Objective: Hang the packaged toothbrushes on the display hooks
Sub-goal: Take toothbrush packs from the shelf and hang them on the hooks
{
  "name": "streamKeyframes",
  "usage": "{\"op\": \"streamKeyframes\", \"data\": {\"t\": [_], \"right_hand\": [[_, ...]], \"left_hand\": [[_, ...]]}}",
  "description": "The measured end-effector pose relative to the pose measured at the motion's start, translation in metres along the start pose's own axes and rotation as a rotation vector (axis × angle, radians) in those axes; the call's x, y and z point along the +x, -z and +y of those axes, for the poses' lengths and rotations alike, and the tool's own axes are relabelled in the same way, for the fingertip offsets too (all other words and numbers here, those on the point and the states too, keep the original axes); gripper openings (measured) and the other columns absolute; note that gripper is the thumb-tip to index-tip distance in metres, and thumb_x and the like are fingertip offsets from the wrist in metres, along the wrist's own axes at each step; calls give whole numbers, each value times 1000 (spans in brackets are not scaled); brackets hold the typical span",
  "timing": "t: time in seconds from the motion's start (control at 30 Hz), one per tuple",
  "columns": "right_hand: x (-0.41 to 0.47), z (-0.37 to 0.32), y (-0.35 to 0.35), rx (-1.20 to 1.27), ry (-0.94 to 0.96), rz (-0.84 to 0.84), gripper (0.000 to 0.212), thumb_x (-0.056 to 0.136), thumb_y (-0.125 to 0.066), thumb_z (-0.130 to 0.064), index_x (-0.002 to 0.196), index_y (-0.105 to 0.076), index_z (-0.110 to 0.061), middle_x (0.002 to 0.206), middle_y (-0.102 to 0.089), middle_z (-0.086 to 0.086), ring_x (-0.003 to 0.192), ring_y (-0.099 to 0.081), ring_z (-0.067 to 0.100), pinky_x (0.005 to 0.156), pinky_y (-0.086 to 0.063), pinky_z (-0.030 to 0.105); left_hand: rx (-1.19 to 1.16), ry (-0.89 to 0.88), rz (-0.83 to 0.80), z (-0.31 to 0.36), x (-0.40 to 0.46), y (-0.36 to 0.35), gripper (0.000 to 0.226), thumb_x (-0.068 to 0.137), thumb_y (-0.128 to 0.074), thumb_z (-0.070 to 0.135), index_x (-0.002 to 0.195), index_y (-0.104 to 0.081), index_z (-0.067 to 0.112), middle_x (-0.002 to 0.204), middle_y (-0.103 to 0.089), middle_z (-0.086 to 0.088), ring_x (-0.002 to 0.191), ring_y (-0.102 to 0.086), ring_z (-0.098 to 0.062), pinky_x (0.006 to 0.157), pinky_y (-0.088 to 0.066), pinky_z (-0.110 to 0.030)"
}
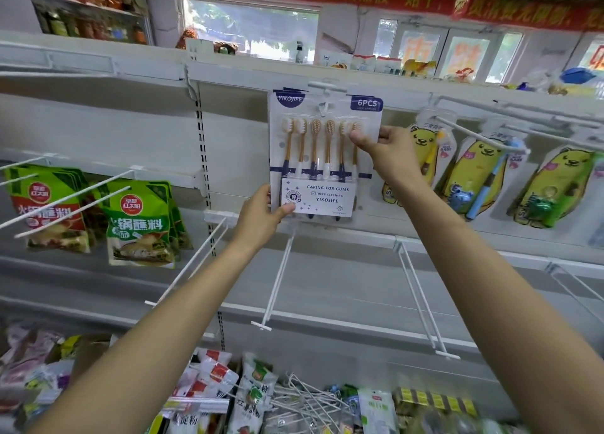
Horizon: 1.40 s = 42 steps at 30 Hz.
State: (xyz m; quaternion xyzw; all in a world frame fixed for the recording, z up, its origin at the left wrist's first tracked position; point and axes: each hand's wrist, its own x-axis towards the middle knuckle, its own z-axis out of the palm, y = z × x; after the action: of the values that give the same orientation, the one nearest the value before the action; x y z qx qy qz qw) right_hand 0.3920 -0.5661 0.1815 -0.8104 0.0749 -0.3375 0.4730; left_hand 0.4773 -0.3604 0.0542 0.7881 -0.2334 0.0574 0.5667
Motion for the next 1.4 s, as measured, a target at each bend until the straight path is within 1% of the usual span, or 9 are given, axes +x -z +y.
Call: {"op": "streamKeyframes", "data": {"t": [0.1,0.17,0.3,0.43,0.57,0.67,0.97,1.27,1.4], "right_hand": [[-3,1,1,-80,11,-1,41,90,-70,-44,116,-72,-14,106,-76,0,97,-71,12,87,-58,36],[-8,0,5,-194,9,1,47,90,-67,-49,112,-72,-7,102,-75,9,93,-71,24,85,-58,47],[-34,13,19,-396,-6,15,47,92,-69,-35,130,-57,-9,108,-70,3,94,-65,16,84,-55,37],[-84,30,42,-527,75,0,34,92,-67,-16,125,-61,-7,108,-70,5,91,-63,16,88,-54,33],[-140,44,71,-701,174,-75,33,94,-66,-19,125,-61,-12,114,-68,4,103,-64,21,90,-54,41],[-178,47,97,-818,212,-112,35,94,-65,-20,128,-59,-13,122,-65,6,113,-60,26,91,-51,41],[-265,53,191,-1077,262,-76,43,90,-69,-23,129,-60,-9,128,-62,10,120,-56,33,99,-48,45],[-360,66,328,-1179,102,66,51,89,-68,-26,135,-55,-8,134,-57,9,122,-54,31,103,-46,43],[-404,76,404,-1221,19,114,52,88,-70,-25,135,-54,-10,134,-56,7,123,-51,26,104,-39,35]], "left_hand": [[411,-1,33,4,-10,-3,39,96,-57,46,102,-39,12,90,-66,-13,82,-63,-35,63,-44,-39],[549,14,17,8,-21,0,44,97,-52,52,108,-41,11,92,-67,-14,87,-64,-37,65,-44,-40],[587,30,-10,13,-57,18,63,96,-53,55,137,-40,8,96,-72,-2,100,-66,-29,78,-48,-38],[633,-127,0,22,-96,28,48,95,-56,49,124,-49,13,109,-71,-1,100,-66,-25,84,-52,-38],[707,-319,-58,37,-122,15,44,94,-57,44,129,-52,18,127,-61,1,120,-53,-22,99,-45,-41],[775,-451,-66,57,-138,-5,50,90,-59,44,132,-51,20,132,-56,1,126,-44,-22,102,-41,-42],[705,-723,-228,126,-188,-93,61,86,-63,42,139,-48,18,139,-52,-2,131,-44,-22,109,-39,-38],[619,-873,-396,198,-252,-216,61,82,-62,45,137,-48,21,136,-51,-1,129,-45,-24,108,-41,-41],[570,-908,-434,238,-296,-281,57,82,-65,43,132,-51,20,130,-53,-1,122,-50,-25,103,-44,-41]]}}
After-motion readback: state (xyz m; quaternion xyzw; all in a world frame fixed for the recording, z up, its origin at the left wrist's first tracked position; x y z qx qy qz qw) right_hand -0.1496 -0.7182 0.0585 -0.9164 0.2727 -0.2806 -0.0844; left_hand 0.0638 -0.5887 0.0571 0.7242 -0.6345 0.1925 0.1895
